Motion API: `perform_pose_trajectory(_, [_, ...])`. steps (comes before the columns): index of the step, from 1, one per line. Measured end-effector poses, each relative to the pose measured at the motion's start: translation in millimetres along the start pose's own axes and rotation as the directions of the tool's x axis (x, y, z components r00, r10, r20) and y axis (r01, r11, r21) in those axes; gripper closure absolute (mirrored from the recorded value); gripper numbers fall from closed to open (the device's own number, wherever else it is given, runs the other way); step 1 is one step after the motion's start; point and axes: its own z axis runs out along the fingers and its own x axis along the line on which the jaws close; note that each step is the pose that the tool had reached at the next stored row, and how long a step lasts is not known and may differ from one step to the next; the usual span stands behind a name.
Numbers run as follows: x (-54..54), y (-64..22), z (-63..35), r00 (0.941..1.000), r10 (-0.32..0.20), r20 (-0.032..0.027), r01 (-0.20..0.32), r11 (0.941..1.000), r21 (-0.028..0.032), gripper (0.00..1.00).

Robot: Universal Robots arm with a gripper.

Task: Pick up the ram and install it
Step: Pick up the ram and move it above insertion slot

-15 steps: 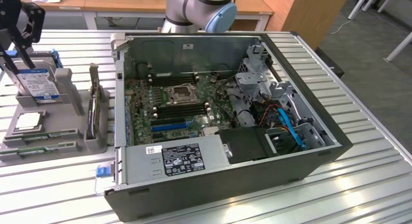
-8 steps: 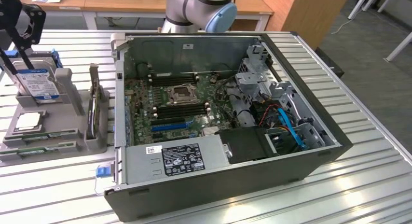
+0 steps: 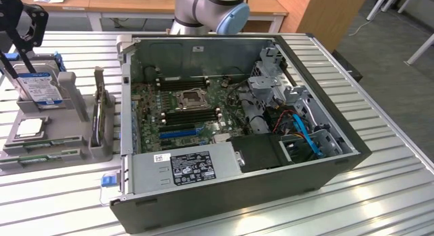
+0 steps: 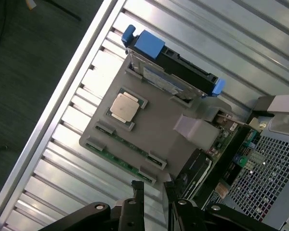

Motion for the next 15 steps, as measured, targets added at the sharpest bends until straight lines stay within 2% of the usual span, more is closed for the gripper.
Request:
perform_pose_trajectory(5, [0.0, 0.0, 0.1, 1.0, 0.0, 0.0002, 0.0, 1.0, 0.0, 0.7])
perform_pose_trajectory(7, [0.2, 0.1, 0.9, 1.0, 0.0, -0.0015, 0.0, 1.0, 0.0033, 0.7])
perform_pose_trajectory(8, [0.2, 0.2, 2.5, 1.0, 0.0, -0.0023, 0.0, 1.0, 0.0047, 0.7])
perform_pose_trajectory(15, [0.0, 0.8, 15.1, 1.0, 0.0, -0.0025, 0.0, 1.0, 0.0048, 0.7])
